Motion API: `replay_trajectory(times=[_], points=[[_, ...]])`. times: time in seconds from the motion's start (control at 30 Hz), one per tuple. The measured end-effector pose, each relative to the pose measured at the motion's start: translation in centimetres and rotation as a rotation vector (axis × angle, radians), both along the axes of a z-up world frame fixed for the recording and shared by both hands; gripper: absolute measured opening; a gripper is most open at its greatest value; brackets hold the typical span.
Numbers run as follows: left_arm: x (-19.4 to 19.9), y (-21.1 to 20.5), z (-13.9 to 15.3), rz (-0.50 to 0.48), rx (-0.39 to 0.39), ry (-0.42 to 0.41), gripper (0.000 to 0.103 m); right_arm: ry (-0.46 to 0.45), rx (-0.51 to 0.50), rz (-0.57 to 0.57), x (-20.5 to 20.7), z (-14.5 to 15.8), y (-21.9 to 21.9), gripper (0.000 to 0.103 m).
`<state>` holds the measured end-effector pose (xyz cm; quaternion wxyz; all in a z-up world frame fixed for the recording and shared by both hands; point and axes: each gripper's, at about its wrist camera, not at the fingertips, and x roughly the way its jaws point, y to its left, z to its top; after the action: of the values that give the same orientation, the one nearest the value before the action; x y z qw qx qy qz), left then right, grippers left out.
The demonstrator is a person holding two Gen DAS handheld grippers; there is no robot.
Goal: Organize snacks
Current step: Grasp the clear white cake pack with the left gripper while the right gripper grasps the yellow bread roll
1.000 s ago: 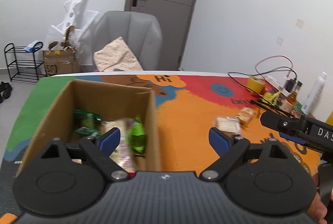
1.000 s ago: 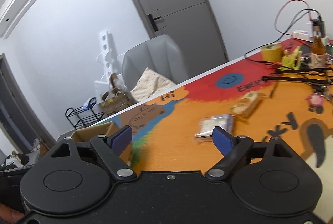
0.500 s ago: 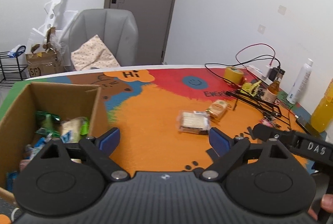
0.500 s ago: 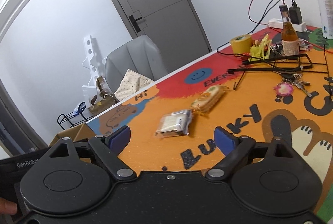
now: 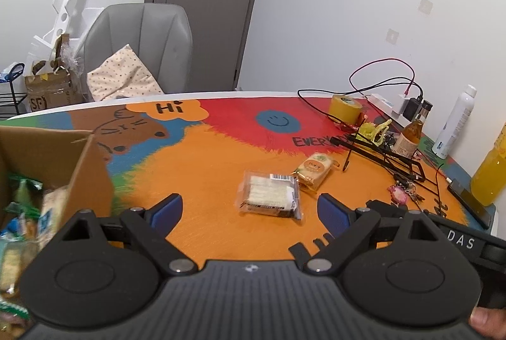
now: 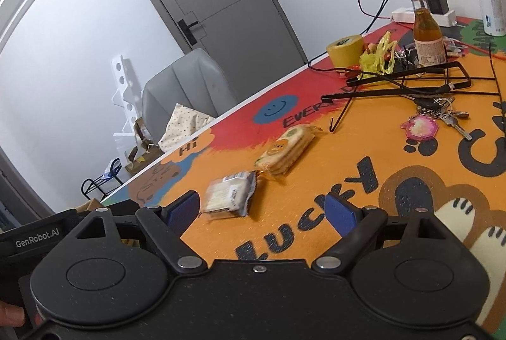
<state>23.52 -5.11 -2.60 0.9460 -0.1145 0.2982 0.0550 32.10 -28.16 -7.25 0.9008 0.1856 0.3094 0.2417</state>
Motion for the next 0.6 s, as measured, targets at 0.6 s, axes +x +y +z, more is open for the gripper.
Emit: replay_trajectory(times=[0.6], points=[[7.7,-1.7,-3.9,-0.014,-0.015,0.067,0.091,0.053,0.004,-0.022,6.3,-1.8,-0.3,0.08]])
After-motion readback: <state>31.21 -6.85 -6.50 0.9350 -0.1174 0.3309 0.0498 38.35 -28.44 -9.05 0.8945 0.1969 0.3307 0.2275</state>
